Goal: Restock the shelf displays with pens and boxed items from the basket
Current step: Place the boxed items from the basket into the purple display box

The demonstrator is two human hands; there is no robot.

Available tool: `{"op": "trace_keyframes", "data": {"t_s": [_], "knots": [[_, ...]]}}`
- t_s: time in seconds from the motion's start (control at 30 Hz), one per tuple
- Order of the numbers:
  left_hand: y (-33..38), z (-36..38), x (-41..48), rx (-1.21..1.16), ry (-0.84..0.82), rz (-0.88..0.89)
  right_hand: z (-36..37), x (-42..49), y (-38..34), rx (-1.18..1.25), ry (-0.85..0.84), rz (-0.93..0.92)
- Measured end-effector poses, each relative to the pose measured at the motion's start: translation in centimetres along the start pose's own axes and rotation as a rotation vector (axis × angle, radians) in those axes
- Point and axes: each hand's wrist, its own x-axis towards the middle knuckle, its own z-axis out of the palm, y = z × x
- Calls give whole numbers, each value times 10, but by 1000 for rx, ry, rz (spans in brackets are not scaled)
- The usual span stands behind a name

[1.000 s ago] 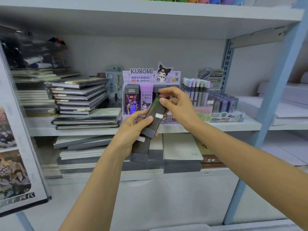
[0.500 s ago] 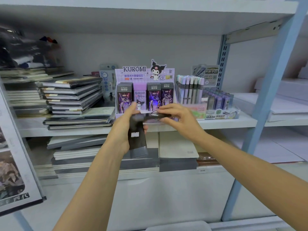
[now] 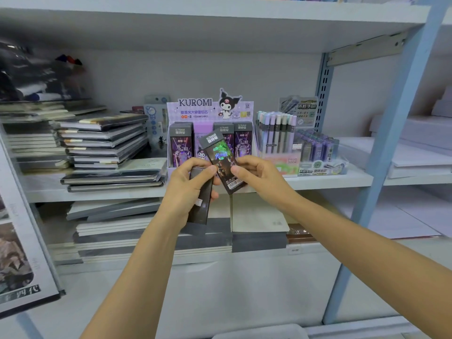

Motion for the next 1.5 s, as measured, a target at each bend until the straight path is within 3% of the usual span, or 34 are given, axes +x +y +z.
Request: {"op": "trace_keyframes", "data": {"t_s": [0.1,0.43,0.77,1.27,1.5], "knots": [[-1,3,-1,61,-31,25,0,5,-7,-60,46,-35],[-2,7,-1,102,-45,-24,-15,19,-33,-203,-120,-61],[-1,9,11,-128,56,3,-59,56,-67,-268,232,-140],[-11,8,17,-114,166,20,-48,69,-26,-668,95,-151],[-14,10,19,-103,177,18,-57,82,-29,-720,8,-158]]}}
